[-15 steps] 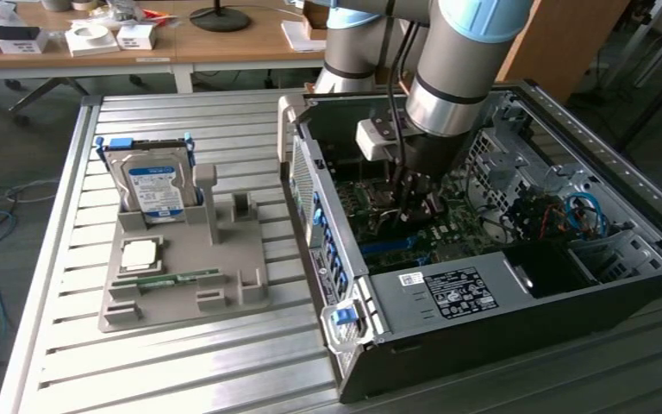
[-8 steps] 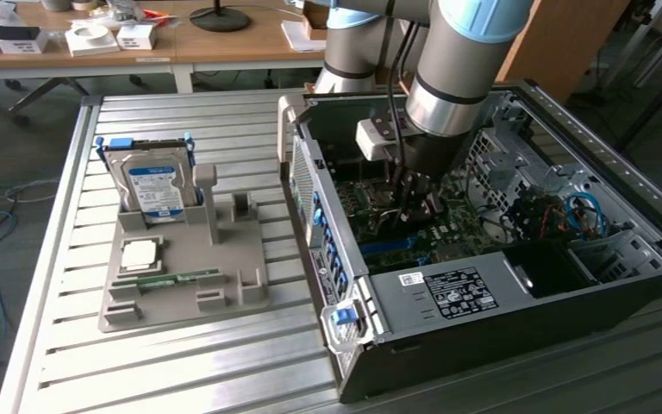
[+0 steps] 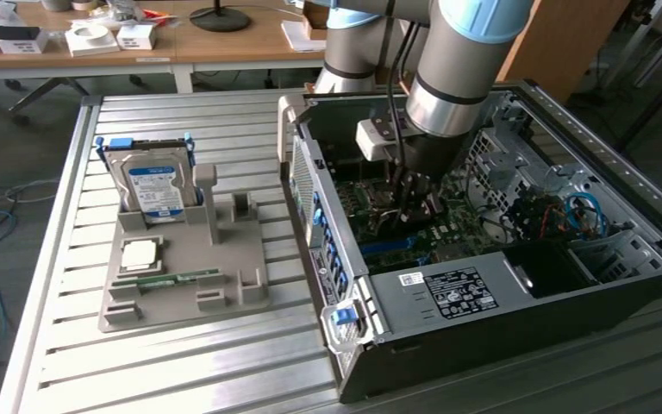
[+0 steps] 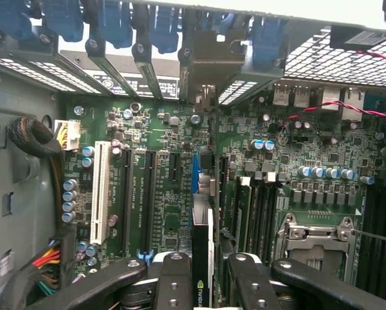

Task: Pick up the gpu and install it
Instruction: 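Insert the gpu into the slot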

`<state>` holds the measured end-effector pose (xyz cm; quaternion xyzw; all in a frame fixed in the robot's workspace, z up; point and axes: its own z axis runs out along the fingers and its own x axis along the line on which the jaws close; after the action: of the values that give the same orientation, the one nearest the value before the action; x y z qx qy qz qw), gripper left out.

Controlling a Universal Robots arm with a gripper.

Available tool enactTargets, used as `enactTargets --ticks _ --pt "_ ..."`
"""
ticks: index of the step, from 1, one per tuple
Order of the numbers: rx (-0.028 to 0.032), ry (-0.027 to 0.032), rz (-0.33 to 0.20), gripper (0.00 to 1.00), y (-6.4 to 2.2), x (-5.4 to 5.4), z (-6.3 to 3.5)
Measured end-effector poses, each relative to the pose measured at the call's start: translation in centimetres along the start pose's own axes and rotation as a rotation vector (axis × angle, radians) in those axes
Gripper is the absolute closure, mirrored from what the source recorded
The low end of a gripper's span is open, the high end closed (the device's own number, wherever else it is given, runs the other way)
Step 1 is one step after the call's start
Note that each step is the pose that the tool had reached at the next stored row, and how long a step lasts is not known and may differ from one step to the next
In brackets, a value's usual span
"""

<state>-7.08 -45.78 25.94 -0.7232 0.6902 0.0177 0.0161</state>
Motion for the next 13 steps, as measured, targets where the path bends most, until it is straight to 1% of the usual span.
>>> enactTargets --ticks 13 --pt "0.0001 0.0000 0.000 0.74 0.00 0.10 0.00"
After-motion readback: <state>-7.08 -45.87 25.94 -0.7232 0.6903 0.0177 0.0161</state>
